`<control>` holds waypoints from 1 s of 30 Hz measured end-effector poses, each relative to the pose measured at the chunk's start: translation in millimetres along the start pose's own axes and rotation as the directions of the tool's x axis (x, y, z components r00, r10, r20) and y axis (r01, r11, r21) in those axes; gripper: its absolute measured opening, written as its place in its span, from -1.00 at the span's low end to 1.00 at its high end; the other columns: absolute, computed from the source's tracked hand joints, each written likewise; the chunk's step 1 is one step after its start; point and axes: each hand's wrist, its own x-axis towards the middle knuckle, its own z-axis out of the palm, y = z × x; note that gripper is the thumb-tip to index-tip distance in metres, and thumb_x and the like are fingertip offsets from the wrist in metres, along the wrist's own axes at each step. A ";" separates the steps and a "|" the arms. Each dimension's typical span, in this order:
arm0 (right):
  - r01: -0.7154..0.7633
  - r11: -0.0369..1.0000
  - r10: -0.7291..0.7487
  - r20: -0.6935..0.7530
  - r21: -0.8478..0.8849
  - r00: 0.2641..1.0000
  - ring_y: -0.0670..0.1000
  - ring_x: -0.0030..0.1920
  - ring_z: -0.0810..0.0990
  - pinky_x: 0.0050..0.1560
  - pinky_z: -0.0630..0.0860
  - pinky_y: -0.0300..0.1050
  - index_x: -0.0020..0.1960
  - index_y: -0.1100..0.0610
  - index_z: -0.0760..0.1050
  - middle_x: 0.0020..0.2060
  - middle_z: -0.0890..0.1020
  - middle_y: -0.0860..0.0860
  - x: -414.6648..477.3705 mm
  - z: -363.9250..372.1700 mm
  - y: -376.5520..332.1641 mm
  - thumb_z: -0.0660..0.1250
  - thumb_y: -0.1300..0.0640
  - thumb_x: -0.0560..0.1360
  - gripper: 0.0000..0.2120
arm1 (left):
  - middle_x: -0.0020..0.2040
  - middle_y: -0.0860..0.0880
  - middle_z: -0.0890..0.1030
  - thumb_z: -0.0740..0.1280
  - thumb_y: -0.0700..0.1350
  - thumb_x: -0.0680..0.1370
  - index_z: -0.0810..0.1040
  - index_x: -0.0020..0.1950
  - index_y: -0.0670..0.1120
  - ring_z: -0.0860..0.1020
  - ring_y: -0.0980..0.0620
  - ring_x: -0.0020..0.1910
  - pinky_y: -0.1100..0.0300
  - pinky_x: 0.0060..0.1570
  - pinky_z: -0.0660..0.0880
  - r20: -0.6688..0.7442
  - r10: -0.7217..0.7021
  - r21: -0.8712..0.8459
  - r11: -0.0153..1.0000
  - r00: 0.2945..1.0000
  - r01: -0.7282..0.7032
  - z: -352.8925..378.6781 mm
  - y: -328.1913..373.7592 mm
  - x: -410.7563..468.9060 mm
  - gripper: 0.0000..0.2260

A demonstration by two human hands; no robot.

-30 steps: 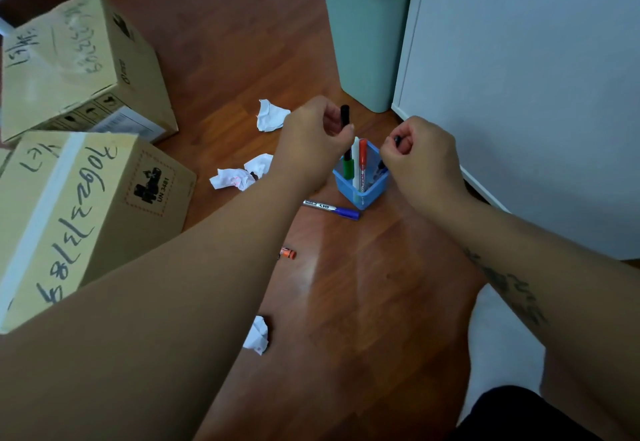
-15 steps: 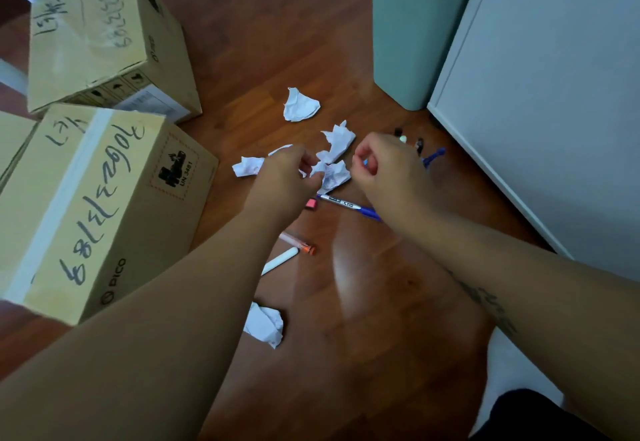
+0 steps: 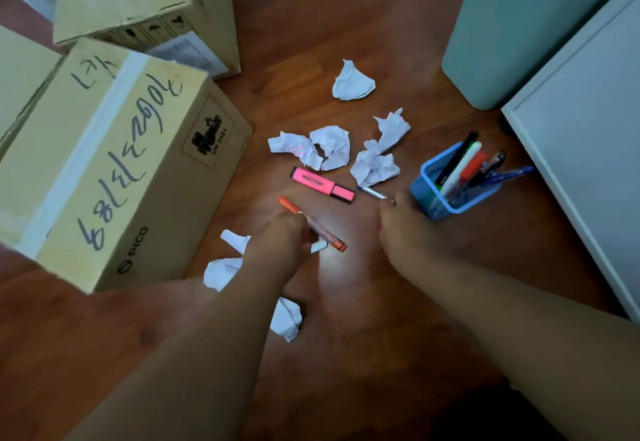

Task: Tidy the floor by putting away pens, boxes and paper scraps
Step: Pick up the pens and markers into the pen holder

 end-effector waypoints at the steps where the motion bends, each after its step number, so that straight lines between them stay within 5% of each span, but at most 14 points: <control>1: 0.016 0.999 -0.016 -0.001 -0.029 1.000 0.12 0.25 0.47 0.14 0.47 -0.07 0.27 0.15 0.40 0.29 0.36 0.12 0.6 3.0 0.2 0.18 0.33 0.54 -0.69 | 0.06 -0.12 0.58 0.38 -0.14 0.51 0.58 0.06 -0.11 0.56 -0.14 0.03 0.08 -0.01 0.52 0.005 0.005 0.021 1.000 1.000 -0.005 3.1 -0.6 -1.3 -0.85; 5: -0.047 0.997 0.054 -0.126 0.058 0.991 0.16 0.00 0.57 -0.17 0.58 0.00 0.19 0.19 0.35 0.13 0.38 0.16 4.4 10.9 2.3 0.34 0.35 0.42 -0.62 | 0.06 -0.12 0.57 0.37 -0.14 0.51 0.59 0.05 -0.11 0.56 -0.14 0.04 0.09 0.00 0.50 0.006 0.029 0.024 0.999 1.000 -0.029 15.1 -1.2 -1.3 -0.86; 8: -0.079 0.994 0.088 -0.121 0.074 0.989 0.16 0.00 0.60 -0.33 0.40 -0.03 0.25 0.16 0.32 0.24 0.34 0.16 6.3 10.3 7.2 0.32 0.32 0.46 -0.60 | 0.04 -0.15 0.59 0.31 -0.15 0.55 0.57 0.05 -0.16 0.58 -0.15 -0.02 0.06 -0.03 0.52 0.039 -0.003 0.055 0.999 0.999 0.000 23.0 1.5 1.6 -0.87; 16: -0.041 0.996 0.048 -0.079 0.081 0.996 0.13 -0.02 0.62 -0.32 0.35 -0.07 0.18 0.13 0.31 0.17 0.42 0.11 -4.7 12.0 14.4 0.28 0.29 0.51 -0.71 | 0.06 -0.15 0.57 0.29 -0.11 0.55 0.54 0.11 -0.17 0.57 -0.15 -0.03 0.06 -0.04 0.52 0.038 0.014 0.055 0.998 0.999 -0.016 23.0 13.5 1.5 -0.80; 21: -0.025 0.934 0.014 0.032 0.357 0.999 0.13 0.08 0.50 -0.11 0.40 -0.05 0.13 0.16 0.43 0.11 0.49 0.12 -3.3 5.0 13.6 0.26 0.14 0.53 -0.81 | 0.02 -0.07 0.60 0.38 -0.10 0.49 0.56 0.01 -0.13 0.58 -0.11 -0.04 0.13 -0.10 0.49 -0.057 0.078 -0.037 0.996 0.995 -0.081 11.8 22.3 -1.7 -0.85; 26: -0.041 0.820 0.076 -0.038 0.570 0.996 0.17 -0.04 0.55 -0.18 0.42 -0.07 0.04 0.20 0.44 -0.02 0.57 0.16 -10.8 -17.7 14.8 0.24 0.13 0.55 -0.85 | -0.22 0.00 0.52 0.42 -0.10 0.49 0.49 -0.11 -0.14 0.49 0.01 -0.32 0.23 -0.37 0.27 -0.132 0.139 -0.153 0.975 0.982 -0.158 0.9 26.6 -2.7 -0.84; 30: -0.027 0.678 0.152 -0.104 0.734 0.983 0.12 -0.10 0.55 -0.14 0.42 -0.09 0.01 0.18 0.51 -0.10 0.61 0.10 -25.2 -46.0 18.5 0.25 0.08 0.56 -0.83 | -0.27 0.05 0.53 0.39 -0.15 0.49 0.44 -0.19 -0.02 0.46 0.11 -0.34 0.24 -0.34 0.31 -0.190 0.210 -0.164 0.956 0.959 -0.242 -17.9 42.6 -3.6 -0.86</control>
